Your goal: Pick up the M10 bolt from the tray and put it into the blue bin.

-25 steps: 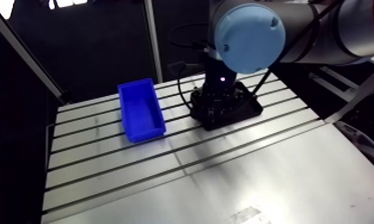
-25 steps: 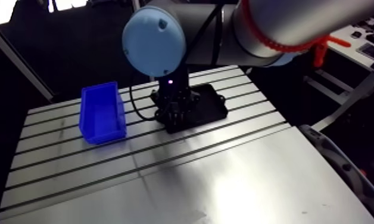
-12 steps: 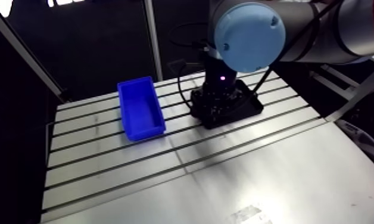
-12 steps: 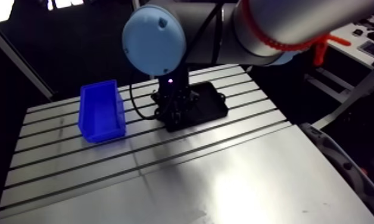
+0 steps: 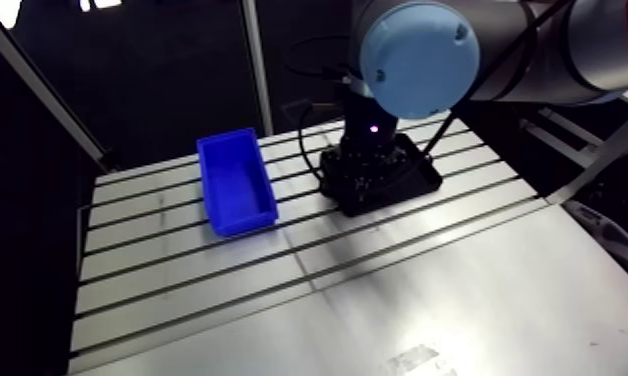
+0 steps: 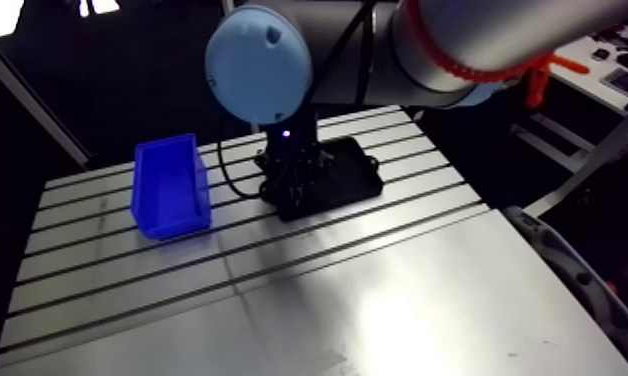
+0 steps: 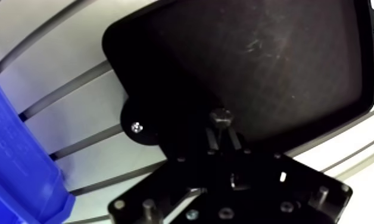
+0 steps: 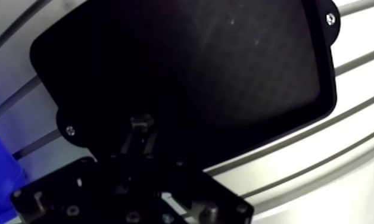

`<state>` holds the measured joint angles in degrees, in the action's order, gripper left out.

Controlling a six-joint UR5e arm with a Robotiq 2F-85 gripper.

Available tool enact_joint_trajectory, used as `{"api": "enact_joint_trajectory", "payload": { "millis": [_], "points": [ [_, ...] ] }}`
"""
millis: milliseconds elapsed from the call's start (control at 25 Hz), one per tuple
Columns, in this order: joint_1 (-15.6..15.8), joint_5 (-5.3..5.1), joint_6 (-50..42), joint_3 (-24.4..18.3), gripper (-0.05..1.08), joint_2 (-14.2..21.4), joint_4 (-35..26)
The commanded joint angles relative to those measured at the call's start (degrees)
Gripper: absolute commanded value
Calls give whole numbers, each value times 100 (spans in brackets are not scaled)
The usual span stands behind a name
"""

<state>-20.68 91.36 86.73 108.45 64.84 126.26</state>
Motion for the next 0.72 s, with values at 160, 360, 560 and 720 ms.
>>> {"api": "enact_joint_trajectory", "payload": {
  "millis": [160, 360, 560, 720],
  "points": [
    [-25, 18, 58, -205, 102, 77, 0],
    [-42, 53, 58, -302, 103, 191, 0],
    [-16, 44, 94, -443, 103, 411, -17],
    [10, 220, 603, -575, 104, 595, -132]
  ]
}}
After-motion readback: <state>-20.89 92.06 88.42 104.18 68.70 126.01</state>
